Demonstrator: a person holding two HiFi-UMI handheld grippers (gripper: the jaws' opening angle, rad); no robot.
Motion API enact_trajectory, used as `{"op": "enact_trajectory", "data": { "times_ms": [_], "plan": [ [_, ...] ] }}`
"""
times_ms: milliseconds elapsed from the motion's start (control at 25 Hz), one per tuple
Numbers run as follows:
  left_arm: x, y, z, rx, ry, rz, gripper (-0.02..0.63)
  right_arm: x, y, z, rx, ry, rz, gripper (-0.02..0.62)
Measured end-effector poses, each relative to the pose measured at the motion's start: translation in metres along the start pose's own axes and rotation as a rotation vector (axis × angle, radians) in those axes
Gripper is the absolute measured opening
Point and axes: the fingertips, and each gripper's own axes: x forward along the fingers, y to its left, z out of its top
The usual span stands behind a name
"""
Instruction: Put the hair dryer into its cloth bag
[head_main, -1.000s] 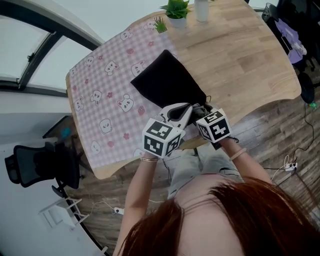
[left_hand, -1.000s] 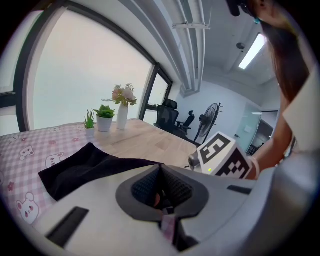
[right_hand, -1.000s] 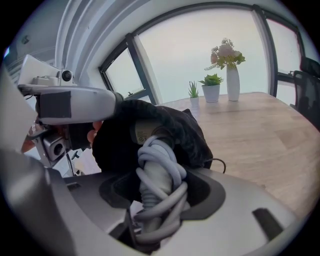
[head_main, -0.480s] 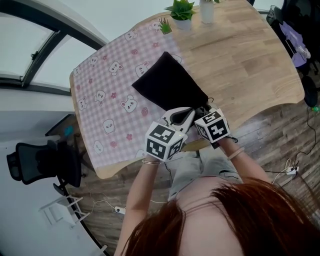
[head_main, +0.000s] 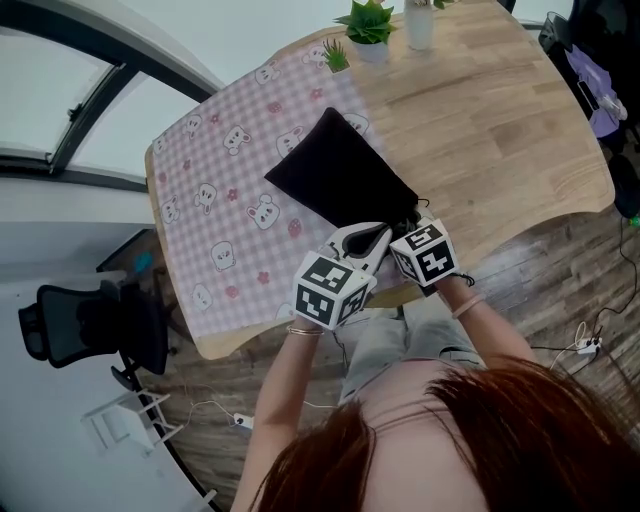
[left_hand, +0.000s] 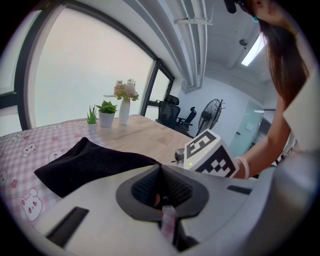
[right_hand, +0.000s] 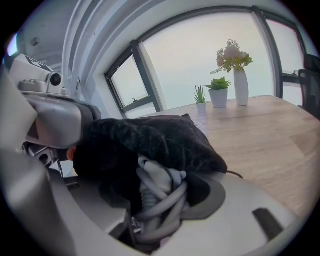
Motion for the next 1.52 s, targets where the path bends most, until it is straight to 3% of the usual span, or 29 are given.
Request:
{"op": "enact_trajectory", "data": {
  "times_ms": [880, 1280, 1520],
  "plan": [
    [0.004, 0.013, -0.022, -0.06, 0.044, 0.027, 0.017, 0.025, -0.005, 0.001, -0.03, 0.007, 0.036, 0.249],
    [0.001, 0.017, -0.034, -0.076, 0.066, 0.043, 0.017, 0.033, -0.004, 0.002, -0.106, -0.021, 0.02, 0.255],
    [0.003, 0.015, -0.036, -0.084, 0.064, 0.044, 0.017, 0.035, -0.004, -0.006, -0.083, -0.013, 0.043, 0.261]
  ]
}}
